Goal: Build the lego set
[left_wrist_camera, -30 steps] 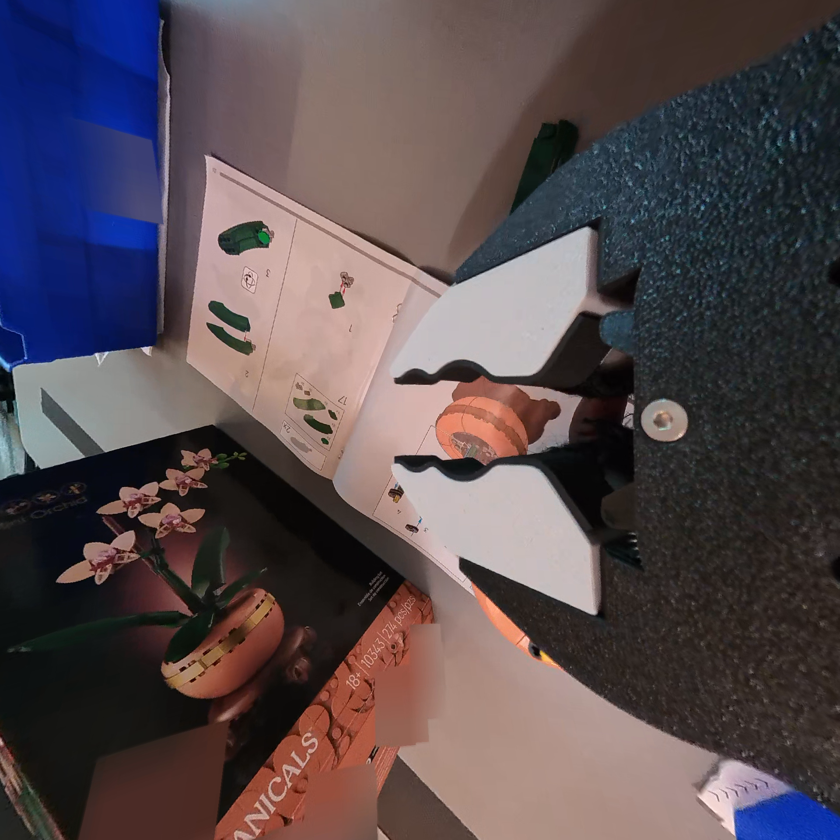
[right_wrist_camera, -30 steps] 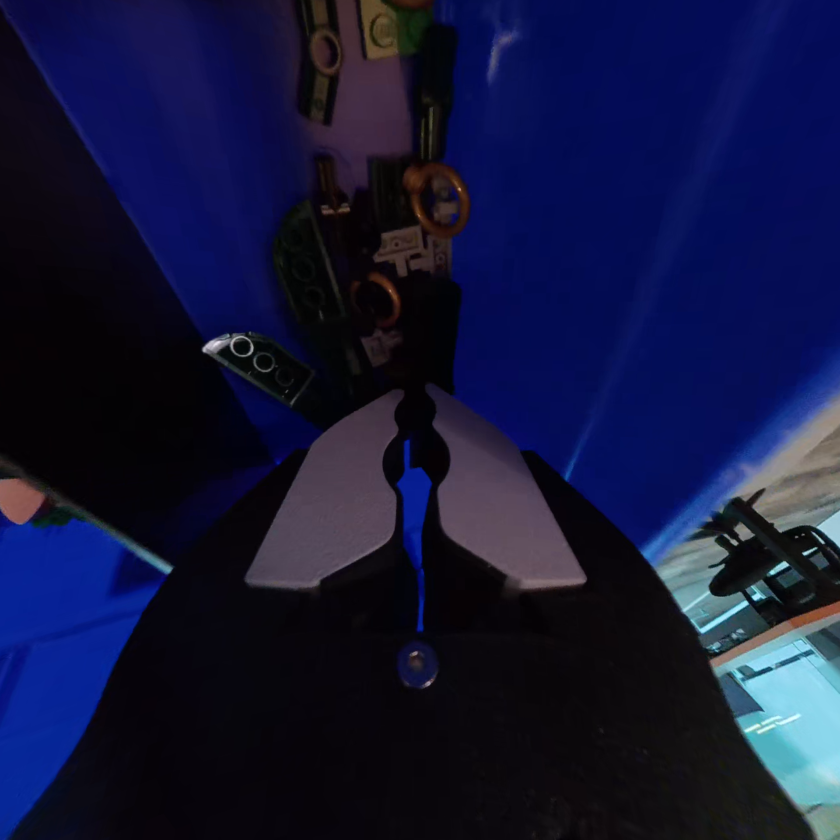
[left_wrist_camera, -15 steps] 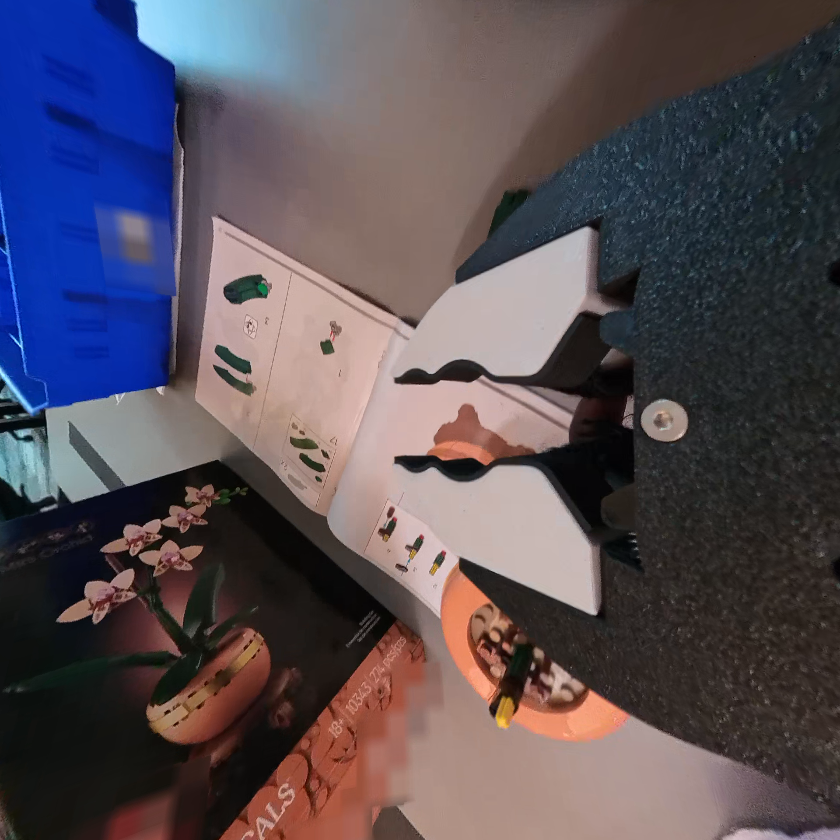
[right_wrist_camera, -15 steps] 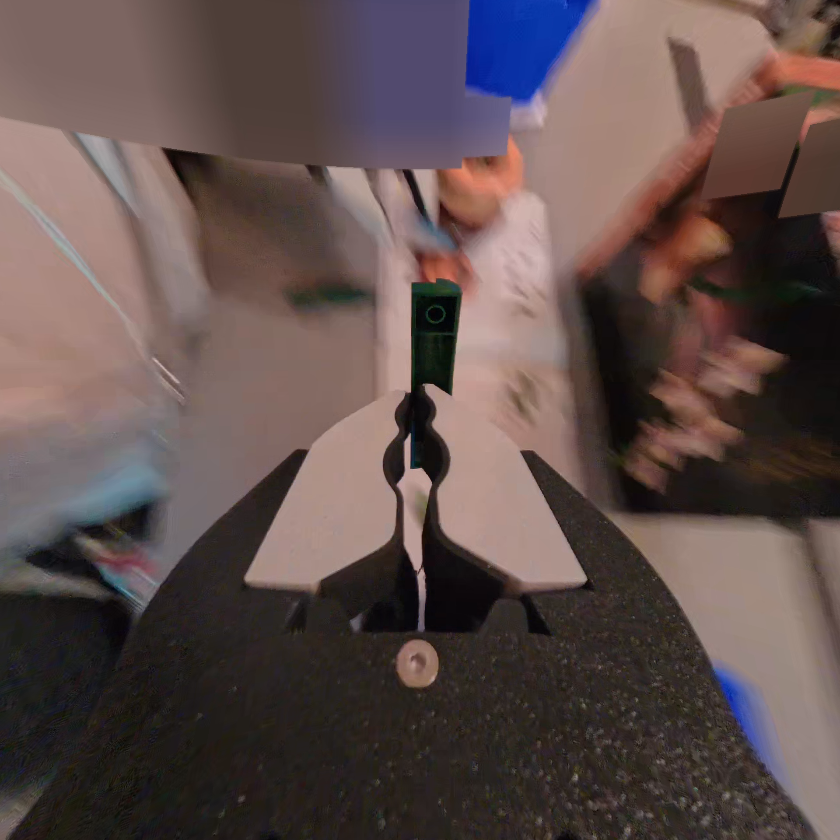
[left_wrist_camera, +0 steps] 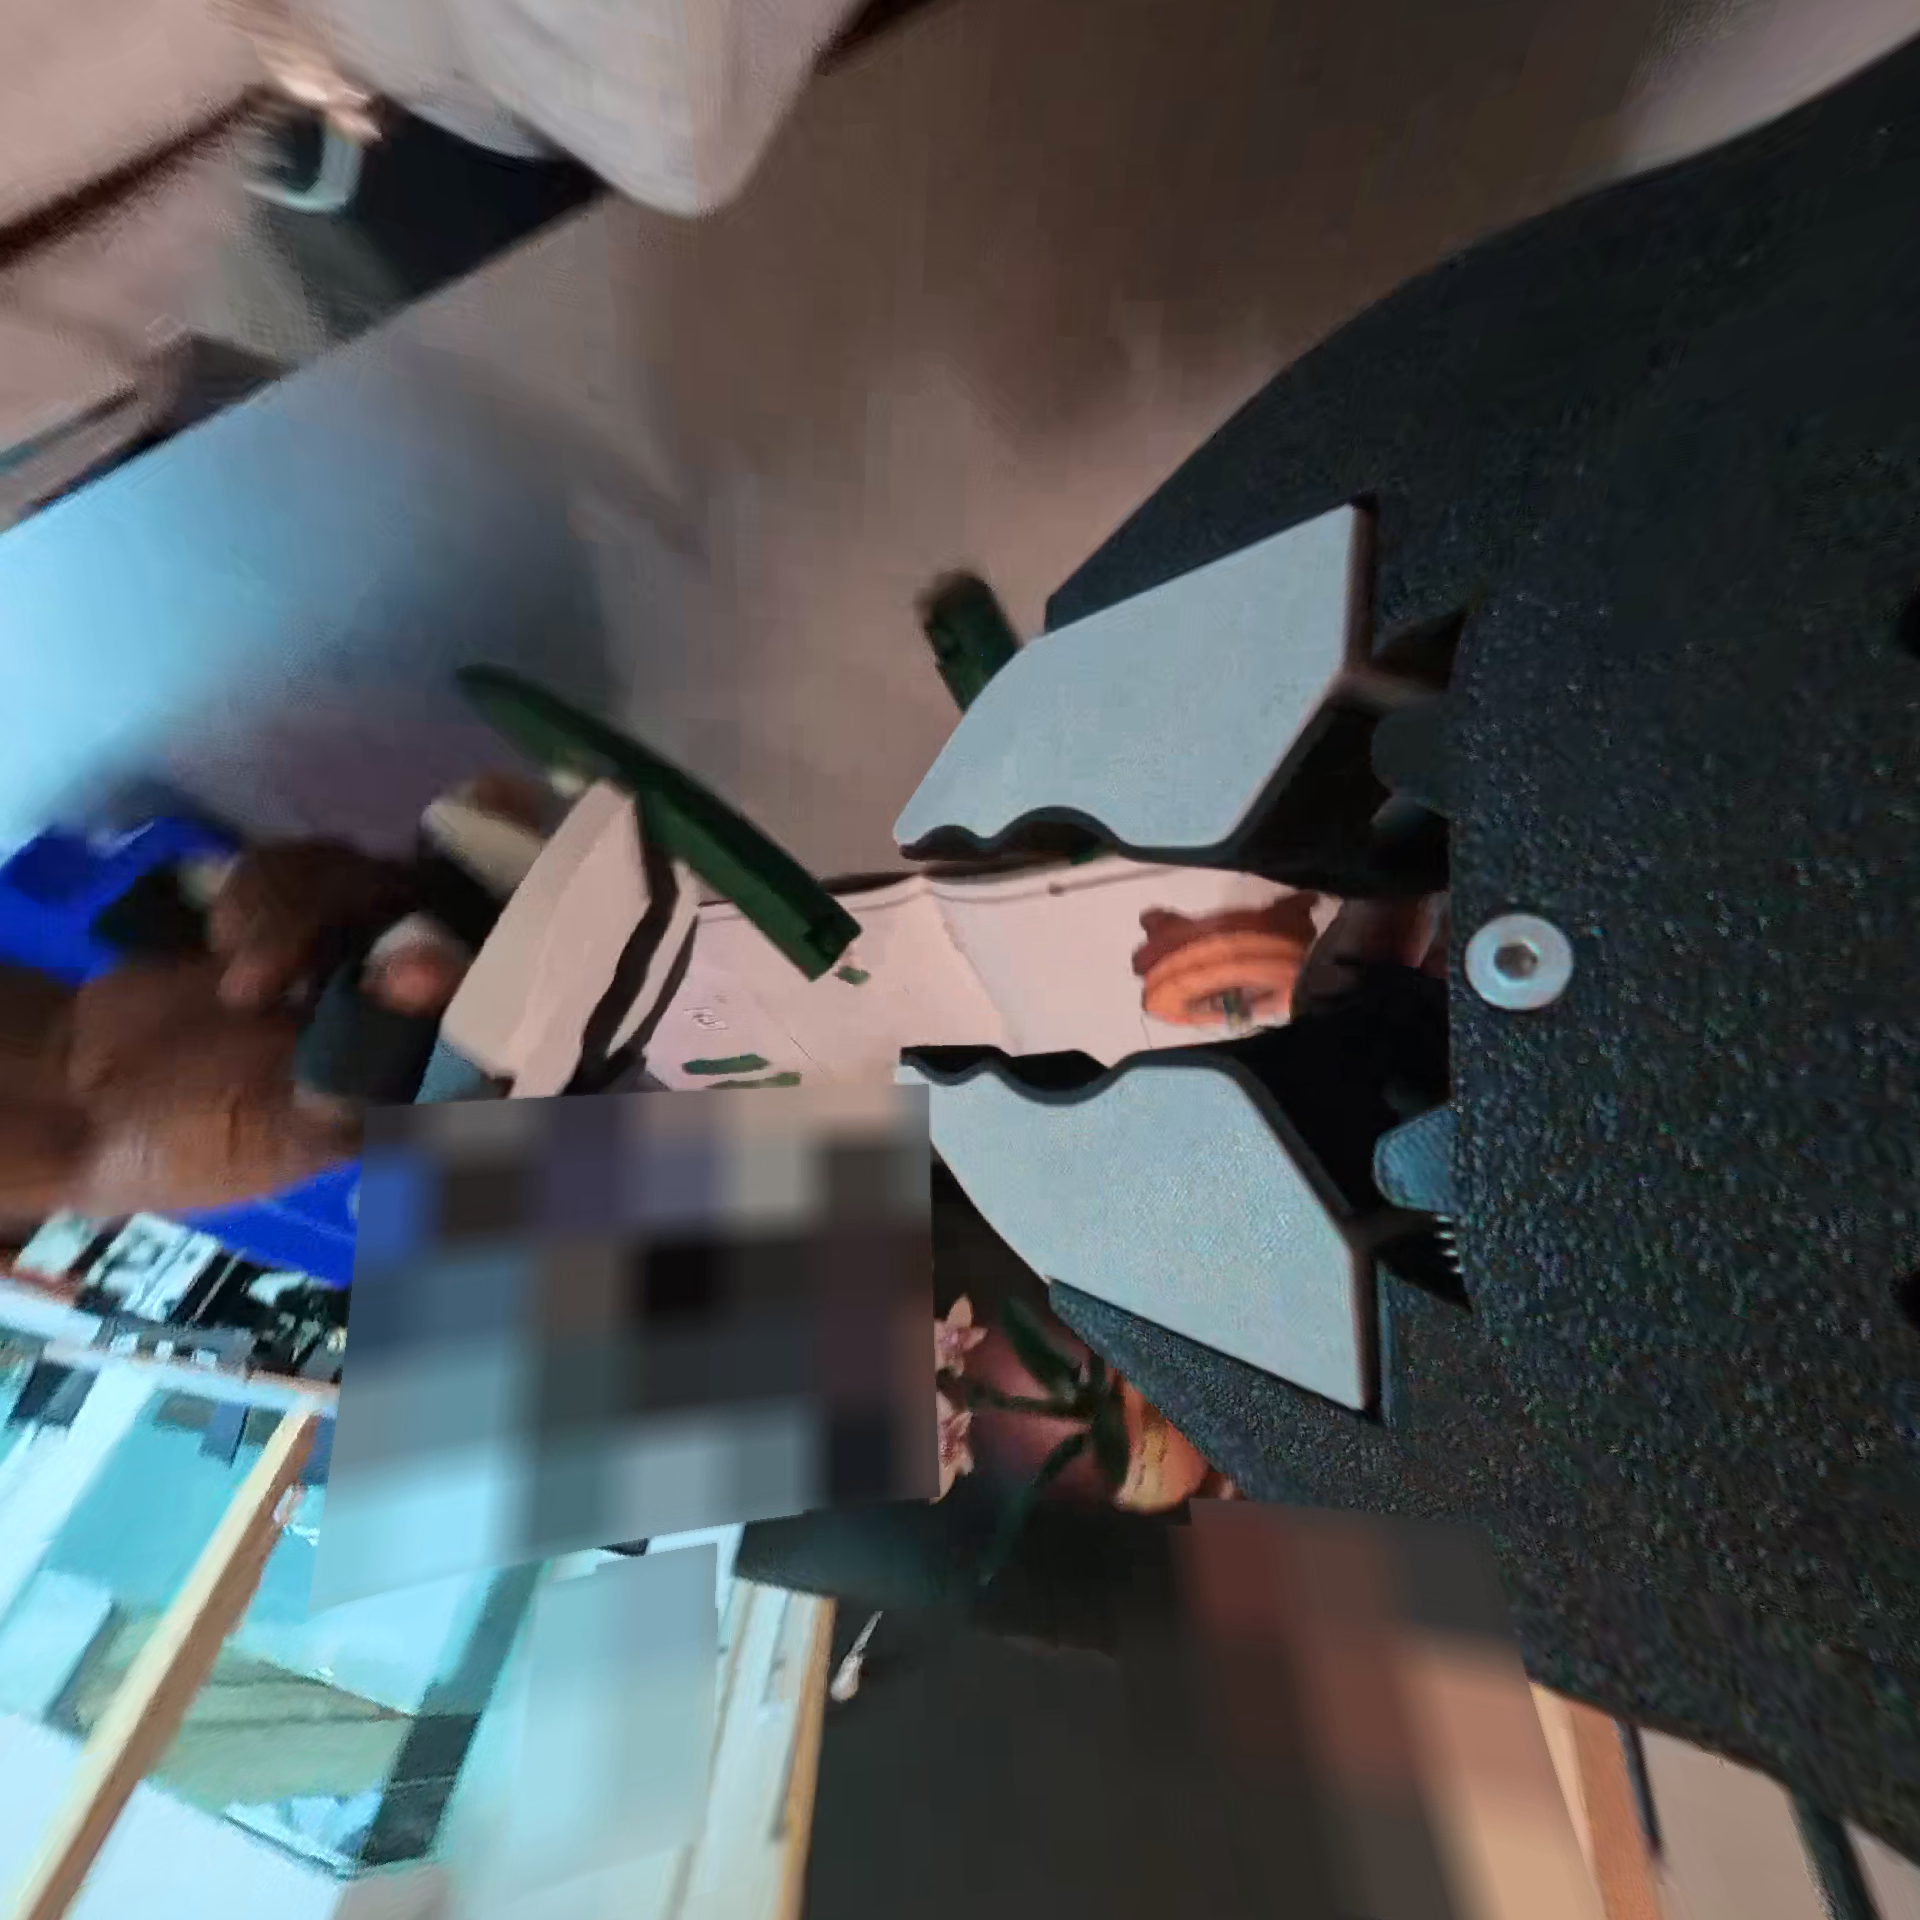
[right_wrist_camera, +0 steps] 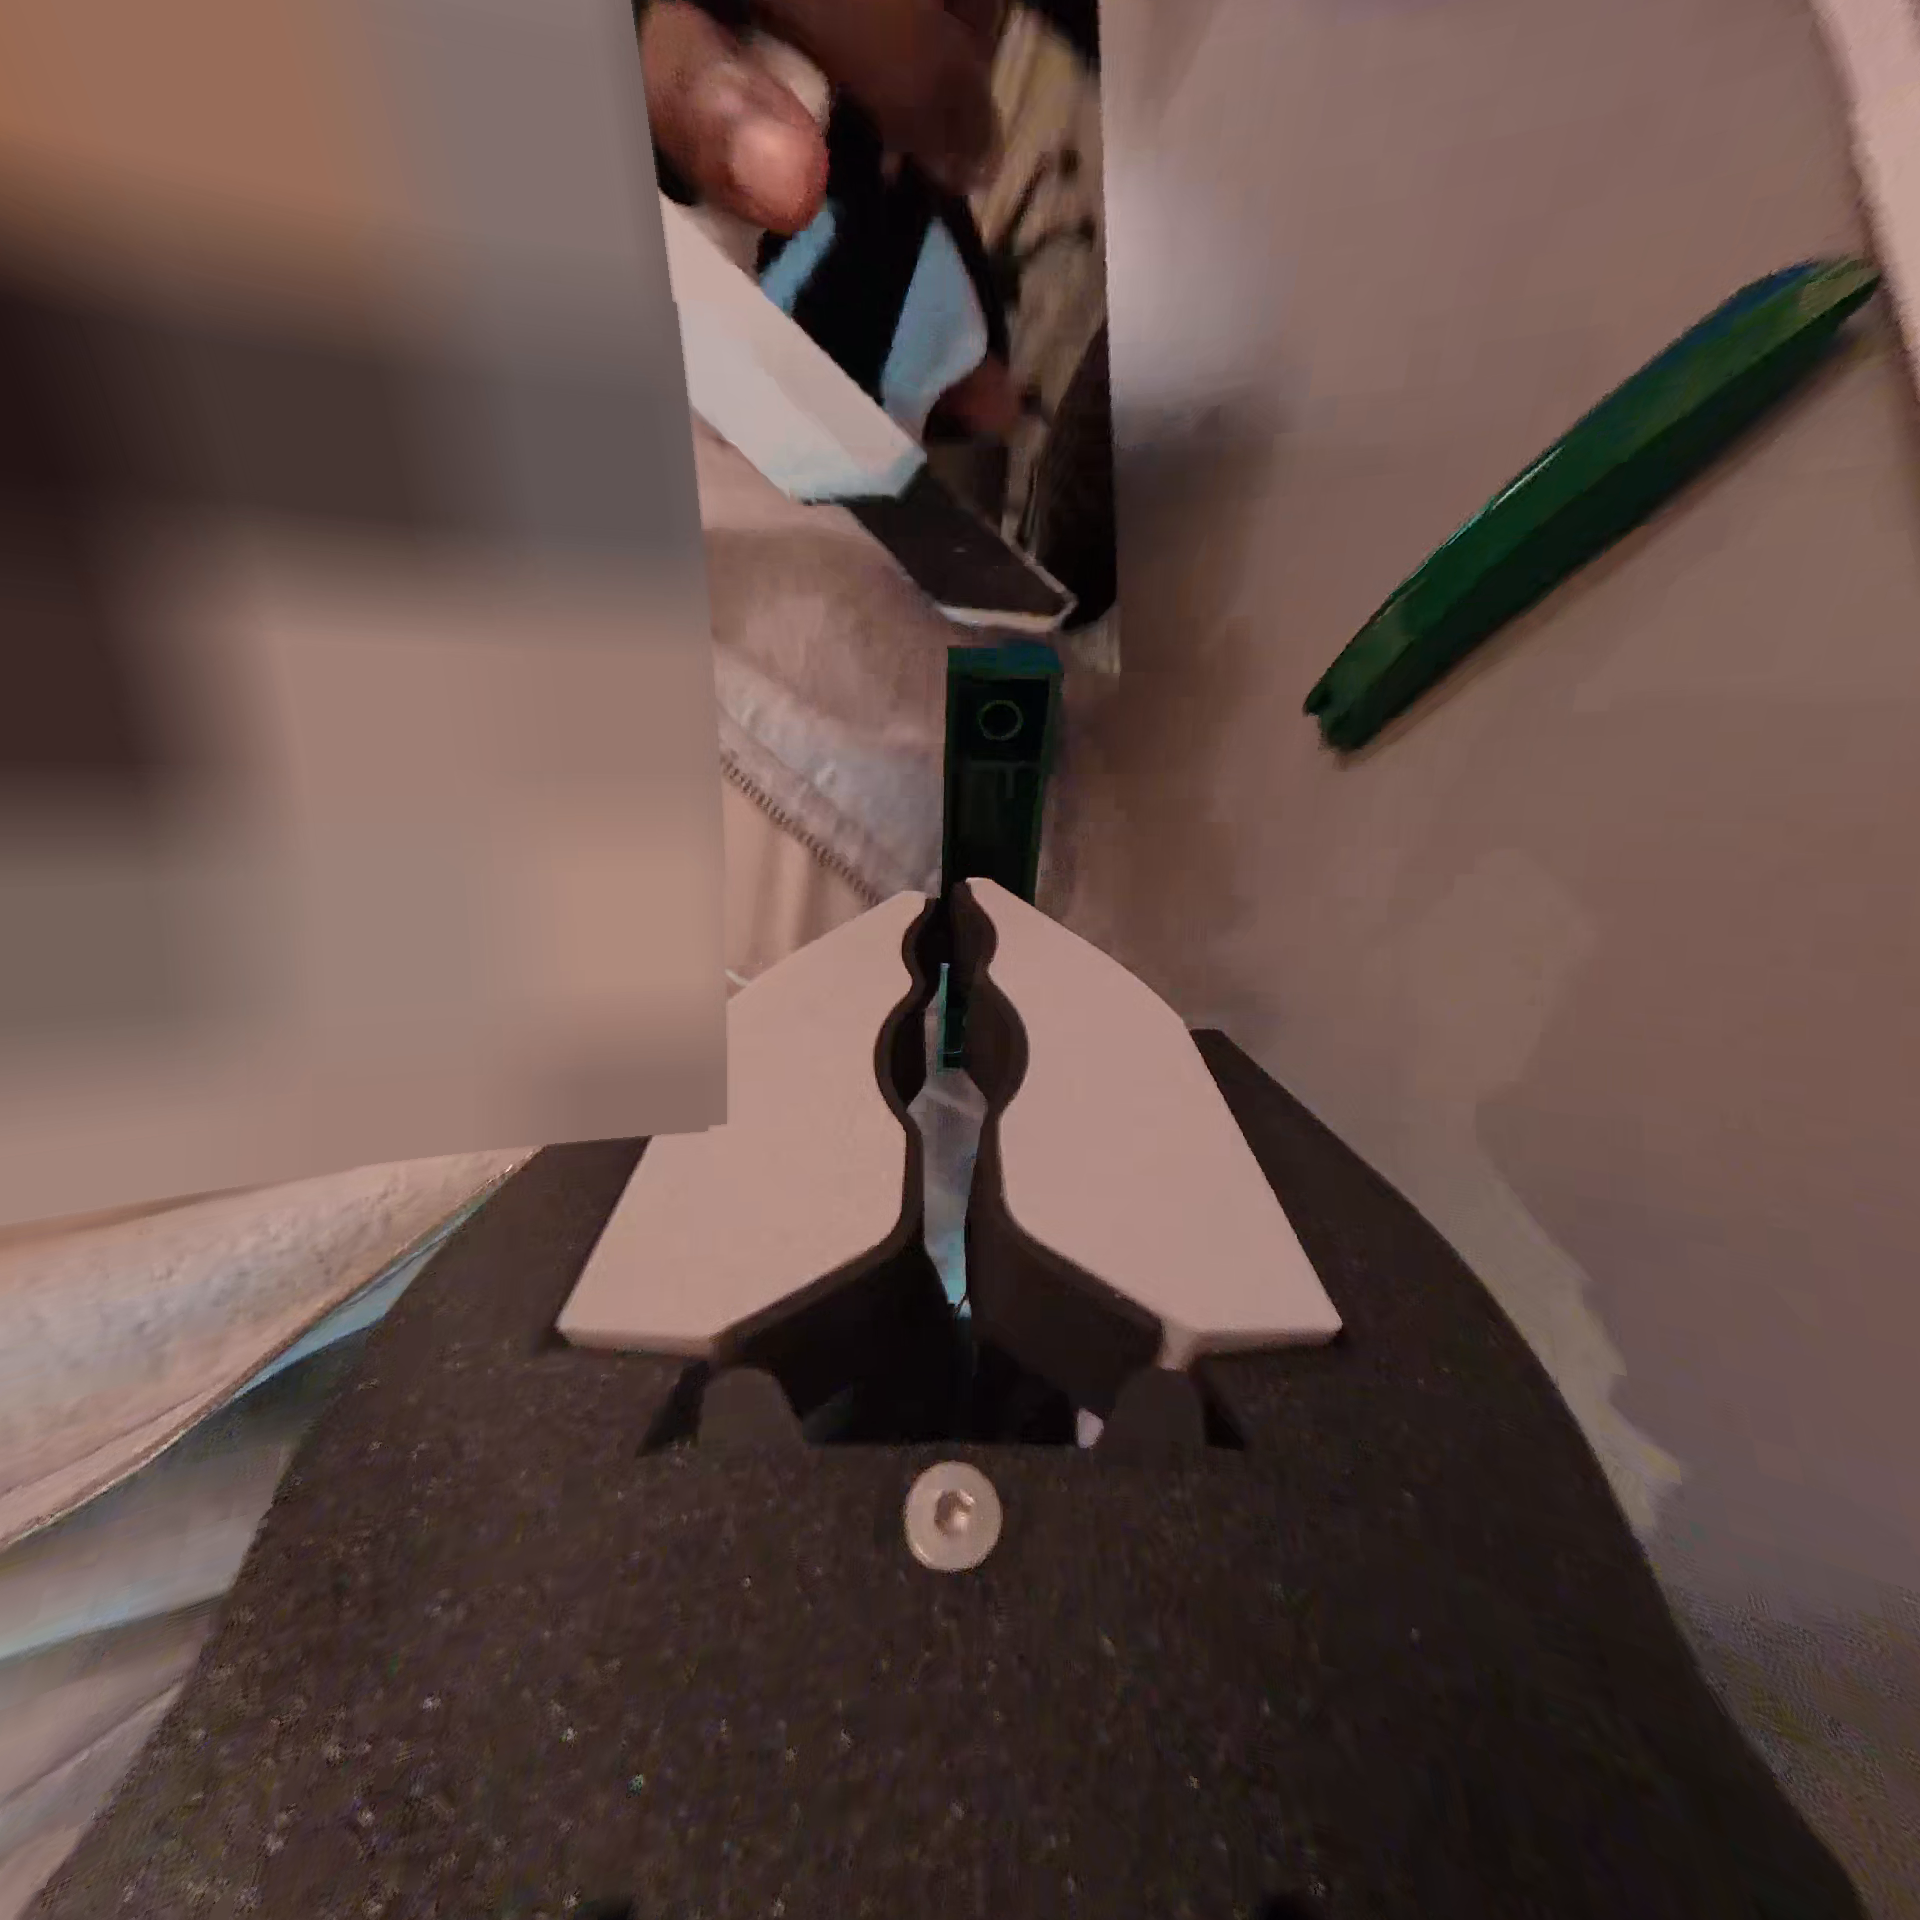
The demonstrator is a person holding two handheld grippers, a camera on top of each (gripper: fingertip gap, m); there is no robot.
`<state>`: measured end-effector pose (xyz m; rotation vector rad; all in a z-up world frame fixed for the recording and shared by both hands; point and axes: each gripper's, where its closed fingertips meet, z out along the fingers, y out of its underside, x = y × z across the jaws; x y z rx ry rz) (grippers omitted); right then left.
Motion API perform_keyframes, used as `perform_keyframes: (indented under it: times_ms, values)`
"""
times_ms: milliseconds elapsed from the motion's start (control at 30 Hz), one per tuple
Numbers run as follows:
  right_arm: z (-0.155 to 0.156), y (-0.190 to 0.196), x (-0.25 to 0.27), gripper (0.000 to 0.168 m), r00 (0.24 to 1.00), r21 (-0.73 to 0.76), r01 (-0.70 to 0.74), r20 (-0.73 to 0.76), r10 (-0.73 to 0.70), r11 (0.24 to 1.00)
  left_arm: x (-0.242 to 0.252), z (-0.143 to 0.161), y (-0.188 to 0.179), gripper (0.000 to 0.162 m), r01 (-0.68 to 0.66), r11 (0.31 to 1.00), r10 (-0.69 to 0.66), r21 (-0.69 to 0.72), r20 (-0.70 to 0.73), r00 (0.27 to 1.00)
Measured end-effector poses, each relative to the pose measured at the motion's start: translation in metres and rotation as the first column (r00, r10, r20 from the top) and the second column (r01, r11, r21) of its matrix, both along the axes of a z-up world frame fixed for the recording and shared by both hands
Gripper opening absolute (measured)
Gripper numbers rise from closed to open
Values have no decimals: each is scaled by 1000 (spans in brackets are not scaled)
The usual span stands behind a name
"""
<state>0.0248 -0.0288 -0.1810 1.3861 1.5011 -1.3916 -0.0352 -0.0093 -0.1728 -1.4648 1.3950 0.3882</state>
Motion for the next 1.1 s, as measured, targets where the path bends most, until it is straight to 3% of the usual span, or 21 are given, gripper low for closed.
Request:
perform_keyframes:
  times_ms: [100,200,300,333,433,533,600,633,667,733,767,800,833,900,933,1033,1100]
  values:
    - [1,9,6,1,988,71,-111,113,103,991,11,-5,6,34,93,995,-87,26,-185,979]
    - [-2,21,9,1,963,162,-214,199,180,963,21,-4,16,33,161,986,-146,34,-268,952]
    - [0,26,9,1,942,245,-304,220,253,921,23,-16,24,23,166,985,-171,-42,-332,928]
    - [-1,28,9,1,935,282,-333,222,277,900,25,-19,25,14,167,984,-178,-61,-320,931]
    - [-2,33,6,4,940,371,-341,161,302,864,26,-26,23,11,117,978,-144,-171,-156,977]
    - [14,50,-22,38,976,507,-141,-71,204,851,12,-27,26,11,3,951,39,-308,130,991]
    - [37,72,-50,65,938,607,149,-336,82,781,-4,-23,34,11,-95,929,224,-358,338,914]
    - [53,81,-61,72,886,604,317,-464,-1,731,-9,-15,37,11,-125,916,307,-381,467,829]
    - [69,90,-69,75,804,559,491,-586,-101,668,-14,-3,43,11,-153,907,381,-392,610,695]
    - [92,104,-77,65,564,368,779,-765,-312,507,-30,23,53,11,-198,904,427,-379,829,362]
    - [97,106,-79,59,445,265,861,-806,-390,434,-40,32,57,11,-256,902,406,-347,884,232]
    - [97,105,-81,56,362,194,904,-822,-440,380,-50,37,60,11,-335,890,380,-309,909,172]
    - [91,102,-85,56,326,175,924,-826,-461,340,-56,39,62,11,-422,866,365,-270,917,162]
    - [73,92,-95,56,357,233,923,-818,-451,308,-59,46,64,11,-521,828,329,-208,932,152]
    - [67,89,-101,56,369,255,920,-816,-444,296,-58,49,65,11,-542,818,315,-194,939,139]
    - [73,85,-107,41,307,201,942,-841,-446,269,-57,50,63,11,-589,790,303,-171,944,131]
    - [70,80,-111,40,341,233,930,-834,-434,283,-57,50,61,11,-610,780,295,-141,942,159]
